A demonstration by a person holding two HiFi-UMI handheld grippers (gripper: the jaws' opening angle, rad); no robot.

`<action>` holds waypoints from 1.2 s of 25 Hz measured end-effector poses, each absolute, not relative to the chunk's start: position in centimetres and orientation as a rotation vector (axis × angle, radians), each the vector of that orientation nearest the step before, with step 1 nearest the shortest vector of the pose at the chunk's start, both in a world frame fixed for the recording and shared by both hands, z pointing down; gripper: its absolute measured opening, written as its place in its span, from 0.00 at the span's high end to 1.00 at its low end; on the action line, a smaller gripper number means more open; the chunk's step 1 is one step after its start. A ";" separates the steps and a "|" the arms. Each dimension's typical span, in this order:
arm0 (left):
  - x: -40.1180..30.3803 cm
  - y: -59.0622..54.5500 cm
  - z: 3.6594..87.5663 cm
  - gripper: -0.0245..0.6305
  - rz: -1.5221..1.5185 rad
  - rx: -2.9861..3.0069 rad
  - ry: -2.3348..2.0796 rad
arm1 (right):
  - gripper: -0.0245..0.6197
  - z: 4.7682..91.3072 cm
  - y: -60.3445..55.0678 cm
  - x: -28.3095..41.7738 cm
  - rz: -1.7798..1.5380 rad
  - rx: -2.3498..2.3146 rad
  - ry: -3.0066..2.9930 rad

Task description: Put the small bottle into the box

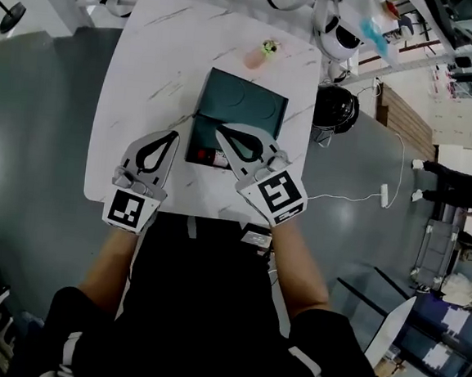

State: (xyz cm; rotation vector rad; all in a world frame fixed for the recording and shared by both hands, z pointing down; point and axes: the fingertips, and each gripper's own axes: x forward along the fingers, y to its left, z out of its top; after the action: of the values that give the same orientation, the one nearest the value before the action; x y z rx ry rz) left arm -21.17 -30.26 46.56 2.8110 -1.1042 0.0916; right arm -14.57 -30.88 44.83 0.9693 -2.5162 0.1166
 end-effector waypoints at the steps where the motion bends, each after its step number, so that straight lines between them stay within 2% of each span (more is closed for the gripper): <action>1: -21.1 -30.3 45.7 0.94 0.088 2.827 -1.099 | 0.91 42.9 -30.8 -14.3 0.085 1.018 -2.562; 7: -20.5 -29.9 41.2 0.94 0.019 2.903 -1.108 | 0.91 34.2 -28.6 -10.2 0.012 1.322 -2.785; 12: -19.4 -27.8 38.3 0.94 0.009 2.948 -1.098 | 0.91 30.3 -25.1 -5.1 -0.024 1.562 -2.903; 20: -18.3 -22.6 34.7 0.94 -0.013 2.928 -1.213 | 0.91 30.5 -17.1 2.0 -0.072 1.701 -2.847; 30: -16.5 -12.7 33.9 0.94 0.005 2.895 -1.328 | 0.91 32.0 -8.2 5.9 -0.107 1.795 -2.789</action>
State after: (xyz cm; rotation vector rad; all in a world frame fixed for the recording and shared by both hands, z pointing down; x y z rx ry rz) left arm -16.45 -12.68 33.87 2.8945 -1.3277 0.0050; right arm 5.91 -8.21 32.04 1.7950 -2.7894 -0.1070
